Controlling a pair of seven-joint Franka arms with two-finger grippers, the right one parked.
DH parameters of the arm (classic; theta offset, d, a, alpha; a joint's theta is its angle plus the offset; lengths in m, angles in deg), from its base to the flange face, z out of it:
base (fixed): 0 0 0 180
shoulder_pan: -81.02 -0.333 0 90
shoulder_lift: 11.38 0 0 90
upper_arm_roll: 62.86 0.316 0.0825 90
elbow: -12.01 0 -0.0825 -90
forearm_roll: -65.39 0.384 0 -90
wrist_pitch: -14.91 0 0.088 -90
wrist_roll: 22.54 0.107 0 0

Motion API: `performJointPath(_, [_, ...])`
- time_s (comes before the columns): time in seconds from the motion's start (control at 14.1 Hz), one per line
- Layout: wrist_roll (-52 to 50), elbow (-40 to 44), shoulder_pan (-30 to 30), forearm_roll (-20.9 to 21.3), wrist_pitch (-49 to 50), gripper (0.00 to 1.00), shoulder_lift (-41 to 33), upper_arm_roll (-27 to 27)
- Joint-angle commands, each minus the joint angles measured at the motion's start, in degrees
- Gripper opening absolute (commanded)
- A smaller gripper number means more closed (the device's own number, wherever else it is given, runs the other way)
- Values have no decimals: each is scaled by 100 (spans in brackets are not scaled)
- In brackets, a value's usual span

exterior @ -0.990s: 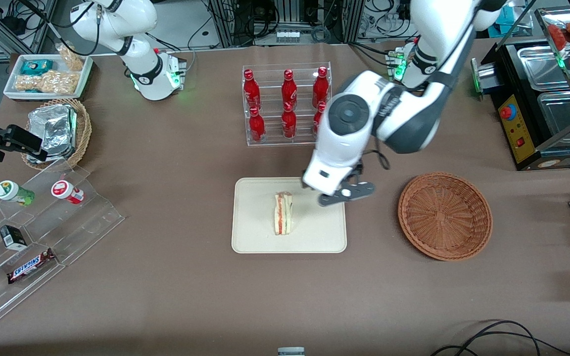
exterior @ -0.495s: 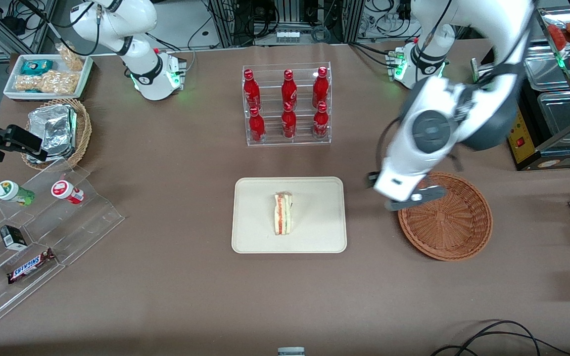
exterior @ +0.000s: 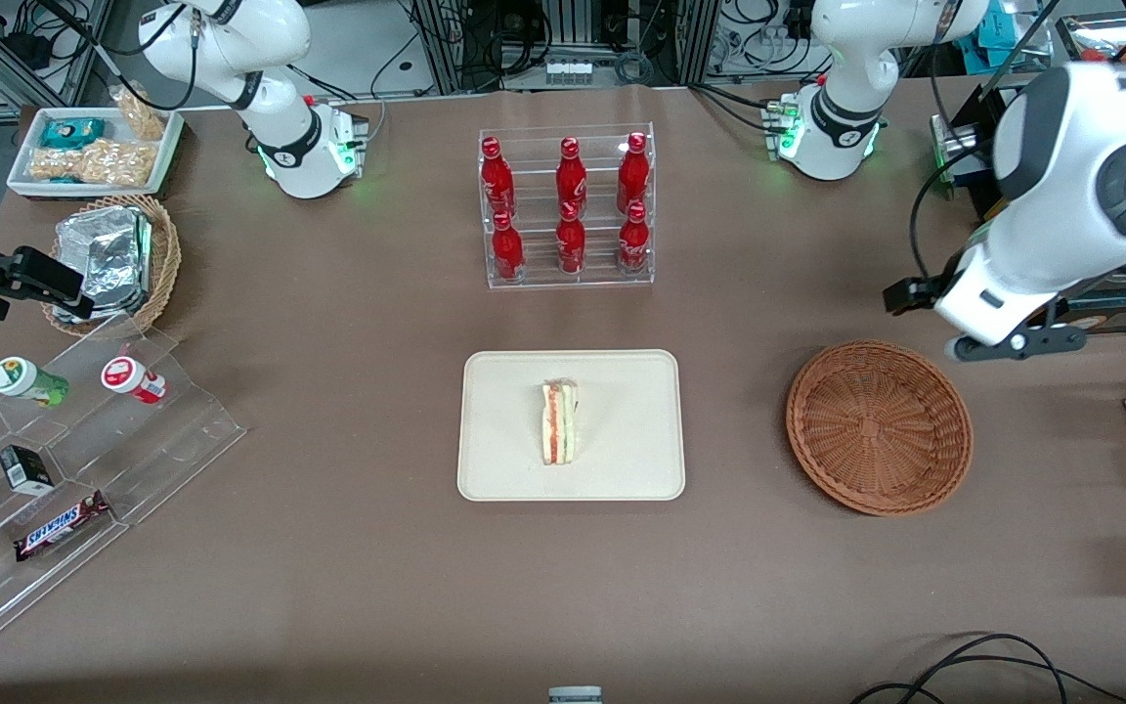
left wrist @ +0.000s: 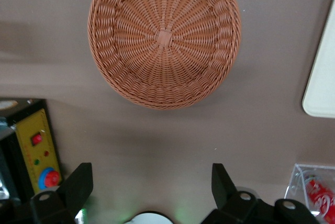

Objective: Place sandwich from basket to tray

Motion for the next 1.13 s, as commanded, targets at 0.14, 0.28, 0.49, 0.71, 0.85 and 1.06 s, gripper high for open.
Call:
performJointPath(0.14, [1416,255,493,-69,237,100,-368,958])
performJointPath(0.28, [1575,458,699,-87,201,100,-333,1217])
performJointPath(0.49, [1602,643,681,-411,201,100,-298,1252])
performJointPath(0.71, [1628,1187,672,-465,201,100,114,1252])
performJointPath(0.85, [1629,1197,637,-439,149,100,133,1252])
performJointPath(1.06, [1620,1215,400,-491,148,100,107,1208])
